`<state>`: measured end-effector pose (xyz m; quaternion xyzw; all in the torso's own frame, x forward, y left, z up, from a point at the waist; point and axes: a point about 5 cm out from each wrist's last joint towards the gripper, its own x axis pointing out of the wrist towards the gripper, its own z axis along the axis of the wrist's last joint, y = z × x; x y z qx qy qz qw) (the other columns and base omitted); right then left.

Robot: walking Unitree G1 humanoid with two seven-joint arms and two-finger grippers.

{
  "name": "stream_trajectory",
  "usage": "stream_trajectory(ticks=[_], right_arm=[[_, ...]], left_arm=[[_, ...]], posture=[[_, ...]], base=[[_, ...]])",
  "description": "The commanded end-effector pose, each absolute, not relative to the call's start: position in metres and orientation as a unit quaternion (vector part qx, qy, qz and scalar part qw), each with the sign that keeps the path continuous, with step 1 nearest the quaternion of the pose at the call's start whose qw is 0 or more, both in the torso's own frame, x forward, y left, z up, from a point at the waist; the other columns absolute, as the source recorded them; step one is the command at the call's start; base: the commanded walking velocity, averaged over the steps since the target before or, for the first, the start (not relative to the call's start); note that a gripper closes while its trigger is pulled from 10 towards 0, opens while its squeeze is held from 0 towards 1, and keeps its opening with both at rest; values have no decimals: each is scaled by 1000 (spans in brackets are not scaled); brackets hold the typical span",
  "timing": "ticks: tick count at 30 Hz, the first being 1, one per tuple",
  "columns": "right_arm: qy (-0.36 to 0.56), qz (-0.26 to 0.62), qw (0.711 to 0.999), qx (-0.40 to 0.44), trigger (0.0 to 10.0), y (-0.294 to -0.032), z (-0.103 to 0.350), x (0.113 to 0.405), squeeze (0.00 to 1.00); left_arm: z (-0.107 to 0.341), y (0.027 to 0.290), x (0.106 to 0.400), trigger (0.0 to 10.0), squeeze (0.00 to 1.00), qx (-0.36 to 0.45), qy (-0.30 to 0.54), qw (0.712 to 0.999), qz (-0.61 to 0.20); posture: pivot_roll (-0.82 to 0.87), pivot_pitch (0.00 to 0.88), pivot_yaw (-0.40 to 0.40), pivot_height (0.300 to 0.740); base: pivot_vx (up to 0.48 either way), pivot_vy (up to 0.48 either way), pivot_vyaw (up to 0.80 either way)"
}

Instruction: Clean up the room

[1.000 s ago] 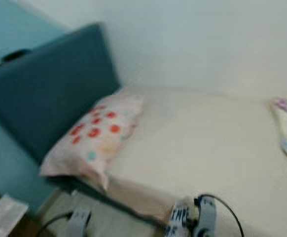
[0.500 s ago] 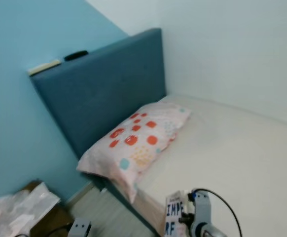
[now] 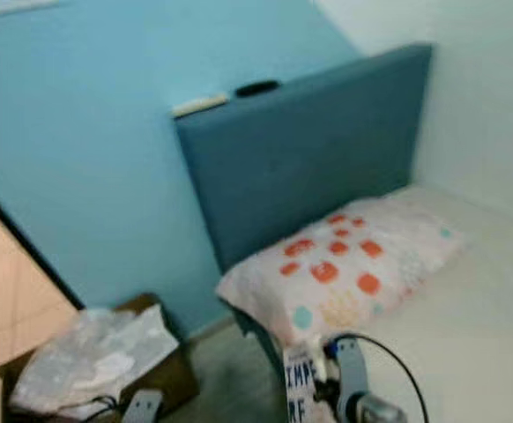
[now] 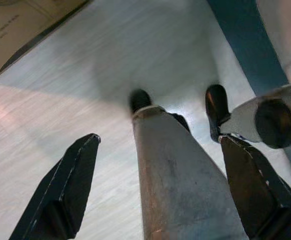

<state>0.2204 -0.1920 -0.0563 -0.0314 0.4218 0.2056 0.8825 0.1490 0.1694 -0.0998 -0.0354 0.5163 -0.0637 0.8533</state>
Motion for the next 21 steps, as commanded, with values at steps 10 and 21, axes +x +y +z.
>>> stream_trajectory(ticks=[10,21], right_arm=[[510,270,801,-158,10000,-227,-58,205,0],[591,287,711,-250,10000,-274,-47,194,0]], left_arm=[[-100,165,148,10000,0,-44,516,852,-68],[-103,164,141,10000,0,-52,525,848,-59]], posture=[[-123,0,15,735],[-126,0,5,735]], base=[[0,-373,0],[0,-66,0]])
